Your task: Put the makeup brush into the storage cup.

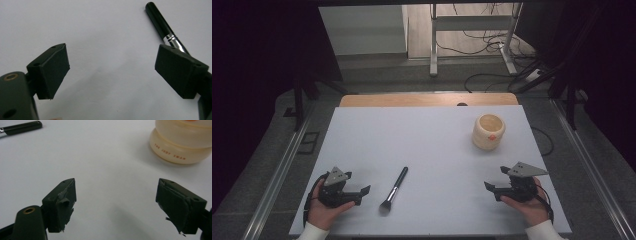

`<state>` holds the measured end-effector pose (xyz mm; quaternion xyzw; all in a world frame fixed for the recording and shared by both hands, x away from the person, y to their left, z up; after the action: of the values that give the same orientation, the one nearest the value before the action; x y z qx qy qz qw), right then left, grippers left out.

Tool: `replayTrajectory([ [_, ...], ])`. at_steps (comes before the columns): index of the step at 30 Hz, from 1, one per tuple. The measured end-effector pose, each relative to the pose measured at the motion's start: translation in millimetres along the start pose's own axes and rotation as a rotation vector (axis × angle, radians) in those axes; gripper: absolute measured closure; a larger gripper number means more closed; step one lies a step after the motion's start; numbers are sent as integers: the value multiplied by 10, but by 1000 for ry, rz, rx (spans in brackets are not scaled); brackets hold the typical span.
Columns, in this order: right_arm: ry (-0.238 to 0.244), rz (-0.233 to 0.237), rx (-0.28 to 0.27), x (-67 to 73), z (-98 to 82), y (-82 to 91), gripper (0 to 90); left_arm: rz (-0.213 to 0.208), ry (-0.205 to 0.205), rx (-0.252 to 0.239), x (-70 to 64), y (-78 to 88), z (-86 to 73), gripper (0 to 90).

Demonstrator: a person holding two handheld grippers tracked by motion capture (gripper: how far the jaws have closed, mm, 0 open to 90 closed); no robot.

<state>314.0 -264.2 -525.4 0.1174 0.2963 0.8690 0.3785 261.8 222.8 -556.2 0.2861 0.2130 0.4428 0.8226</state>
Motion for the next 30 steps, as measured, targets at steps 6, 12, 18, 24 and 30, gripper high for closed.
replayTrajectory([
  [6, -2, 14, 6, -2, 0, -35, 175, -2, -1, -5, 4, 16, -14, 129],
  [12, -2, 9, 4, -9, -6, -27, 181, -20, 29, -9, 1, 18, -2, 128],
  [18, -8, 6, 8, -17, -13, -31, 178, -30, 67, -6, -7, 59, 35, 137],
  [24, -17, -1, 5, -43, -19, -25, 177, -27, 78, 8, -37, 77, 94, 139],
  [30, -16, -7, 3, -42, -19, -13, 173, -26, 131, 24, -55, 107, 164, 148],
])
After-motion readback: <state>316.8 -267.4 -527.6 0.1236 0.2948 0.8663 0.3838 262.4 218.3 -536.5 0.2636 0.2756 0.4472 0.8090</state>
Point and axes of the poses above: each handheld gripper's, and its own axes: y roughly backward along the jaws, z roughly out of its top, x roughly to its left, the point moved 5 cm from there along -y, roughly forward along the jaws
